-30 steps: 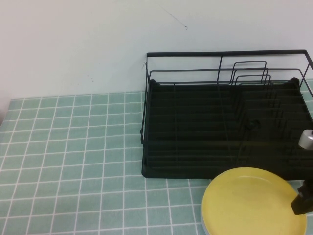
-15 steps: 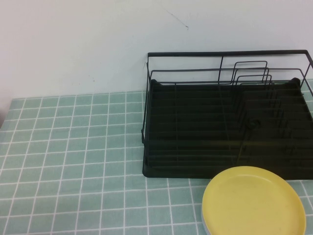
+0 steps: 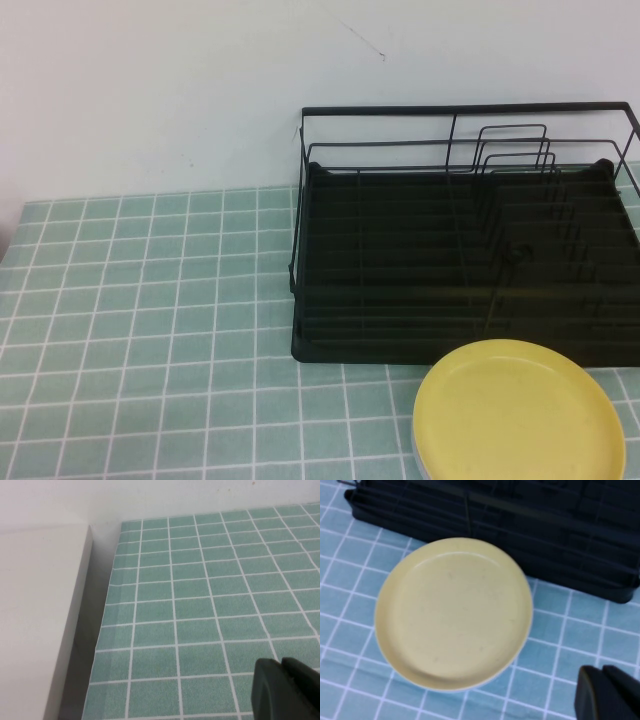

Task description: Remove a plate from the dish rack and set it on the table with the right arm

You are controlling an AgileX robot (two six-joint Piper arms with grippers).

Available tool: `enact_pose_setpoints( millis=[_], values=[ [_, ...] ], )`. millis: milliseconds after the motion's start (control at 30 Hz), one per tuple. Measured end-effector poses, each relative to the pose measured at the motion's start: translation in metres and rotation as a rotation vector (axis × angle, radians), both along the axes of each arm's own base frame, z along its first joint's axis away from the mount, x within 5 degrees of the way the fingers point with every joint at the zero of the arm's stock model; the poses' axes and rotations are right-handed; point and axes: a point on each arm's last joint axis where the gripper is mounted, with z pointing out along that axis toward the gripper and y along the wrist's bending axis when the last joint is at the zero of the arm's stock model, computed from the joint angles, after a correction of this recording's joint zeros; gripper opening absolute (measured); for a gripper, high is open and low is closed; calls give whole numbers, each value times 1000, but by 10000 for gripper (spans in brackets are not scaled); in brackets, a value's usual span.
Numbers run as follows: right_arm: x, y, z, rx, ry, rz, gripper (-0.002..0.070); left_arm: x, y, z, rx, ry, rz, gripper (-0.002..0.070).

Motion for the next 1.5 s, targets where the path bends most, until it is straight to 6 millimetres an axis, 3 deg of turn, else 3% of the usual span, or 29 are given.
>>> enact_pose_setpoints(
  millis=[167, 300, 533, 667, 733, 867, 1033, 1500],
  values=[
    [-4, -3, 1, -28, -43, -12, -1, 0, 0, 0, 0, 0, 0, -3],
    [-3, -8, -11, -2, -248, -87, -1, 0, 0, 0, 0, 0, 0, -3],
    [-26, -21, -90, 19, -633, -257, -1, 0, 0, 0, 0, 0, 0, -3],
    [-39, -24, -136, 18, -741, -295, -1, 0, 0, 0, 0, 0, 0, -3],
    [-44, -24, -147, 16, -772, -293, -1, 0, 0, 0, 0, 0, 0, -3],
    [-50, -22, -156, -37, -733, -243, -1, 0, 0, 0, 0, 0, 0, -3],
    [-54, -19, -173, -61, -556, -191, -1, 0, 0, 0, 0, 0, 0, -3],
    [-55, -18, -173, -68, -529, -179, -1, 0, 0, 0, 0, 0, 0, -3]
  ],
)
